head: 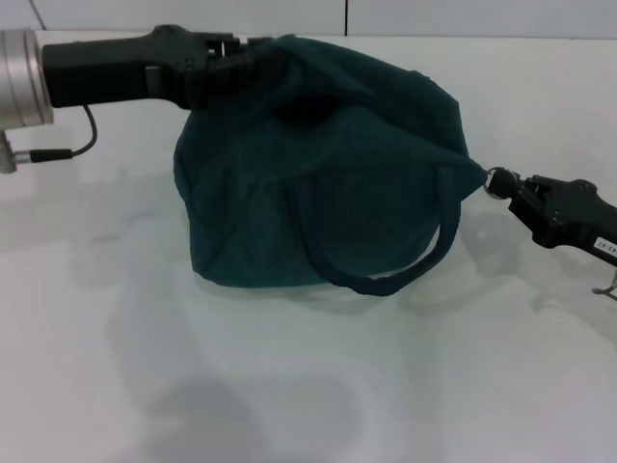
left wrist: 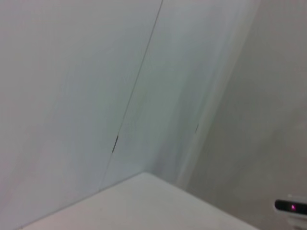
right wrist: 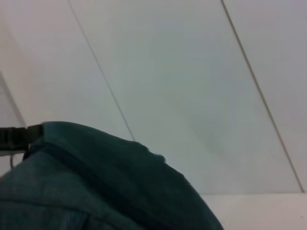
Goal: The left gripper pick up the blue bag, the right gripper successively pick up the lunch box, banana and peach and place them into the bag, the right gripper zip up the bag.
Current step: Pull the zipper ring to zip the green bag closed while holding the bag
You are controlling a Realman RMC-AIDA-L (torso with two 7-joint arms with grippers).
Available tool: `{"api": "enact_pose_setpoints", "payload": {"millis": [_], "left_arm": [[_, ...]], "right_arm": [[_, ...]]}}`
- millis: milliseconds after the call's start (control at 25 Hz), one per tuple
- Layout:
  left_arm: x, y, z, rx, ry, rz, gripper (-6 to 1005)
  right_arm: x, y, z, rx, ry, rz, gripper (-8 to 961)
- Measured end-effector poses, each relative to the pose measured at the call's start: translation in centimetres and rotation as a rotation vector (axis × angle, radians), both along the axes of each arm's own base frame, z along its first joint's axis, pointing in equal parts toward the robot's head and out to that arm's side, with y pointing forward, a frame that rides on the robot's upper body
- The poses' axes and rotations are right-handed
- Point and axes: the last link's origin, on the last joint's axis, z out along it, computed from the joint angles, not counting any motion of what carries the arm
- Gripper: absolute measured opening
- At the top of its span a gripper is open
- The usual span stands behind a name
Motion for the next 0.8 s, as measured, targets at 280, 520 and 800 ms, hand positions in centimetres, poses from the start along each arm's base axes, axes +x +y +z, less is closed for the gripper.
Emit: {"api": "enact_pose_setpoints", "payload": {"millis": [280,520,800], "left_arm": [[0.8,0.3,1.9,0.080,-0.084,-0.026,336],[2.4,0.2,0.8,0.035,0.010,-0.091,379],[5.7,0.6,-3.5,-0.107,0.198,-0.204,409]], "right_arm": [[-1.0,-1.2,0.6,-0.021,0.070,0.087,54],[-1.2,-2.3,1.6,-0.018,0.109,0.141,56],[-0.5,-1.9,1.6,-0.005,0.085,0.093,58]]}}
